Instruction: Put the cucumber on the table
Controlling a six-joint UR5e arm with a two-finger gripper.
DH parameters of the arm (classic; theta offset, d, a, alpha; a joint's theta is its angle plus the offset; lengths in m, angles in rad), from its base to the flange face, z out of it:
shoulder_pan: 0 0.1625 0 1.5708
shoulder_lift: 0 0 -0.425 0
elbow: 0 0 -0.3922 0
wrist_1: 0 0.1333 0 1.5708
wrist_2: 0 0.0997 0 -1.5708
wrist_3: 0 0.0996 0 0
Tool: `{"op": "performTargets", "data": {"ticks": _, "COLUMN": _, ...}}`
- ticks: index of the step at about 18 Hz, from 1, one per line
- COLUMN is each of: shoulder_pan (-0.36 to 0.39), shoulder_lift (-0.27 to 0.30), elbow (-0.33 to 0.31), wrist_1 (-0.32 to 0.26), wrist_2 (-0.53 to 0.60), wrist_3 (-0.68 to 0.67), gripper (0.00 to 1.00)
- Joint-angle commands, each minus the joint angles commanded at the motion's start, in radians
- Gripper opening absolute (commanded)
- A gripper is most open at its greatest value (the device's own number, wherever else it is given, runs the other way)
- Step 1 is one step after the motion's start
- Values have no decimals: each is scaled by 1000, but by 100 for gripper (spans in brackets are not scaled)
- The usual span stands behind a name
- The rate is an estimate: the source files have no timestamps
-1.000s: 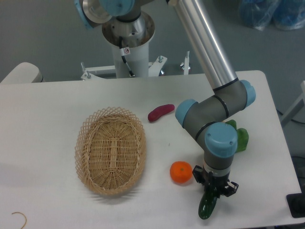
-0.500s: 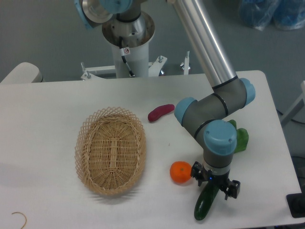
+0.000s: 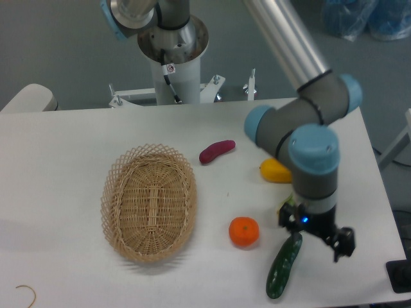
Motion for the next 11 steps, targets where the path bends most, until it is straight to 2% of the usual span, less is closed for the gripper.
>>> {"op": "performTargets", "data": {"ticks": 3, "shoulder_pan": 52, "shoulder_lift": 84, "elbow": 5, "wrist_1": -143, "wrist_2": 27, "wrist_3": 183, "gripper": 100}}
{"op": "performTargets", "data": {"ticks": 5, "shoulder_pan": 87, "shoulder_lift": 137, "elbow": 0, "wrist_1": -186, "wrist_2": 43, "wrist_3": 263, "gripper": 100}}
{"op": "performTargets", "data": {"ticks": 8, "shoulder_pan": 126, "shoulder_lift": 172, "elbow": -3, "wrist_1": -241, "wrist_2": 43, "wrist_3": 368, "gripper": 100}}
{"op": "performTargets", "data": {"ticks": 11, "shoulder_pan": 164, "shoulder_lift": 198, "elbow": -6, "wrist_1": -348, "wrist_2": 43, "wrist_3": 462, "gripper": 100}}
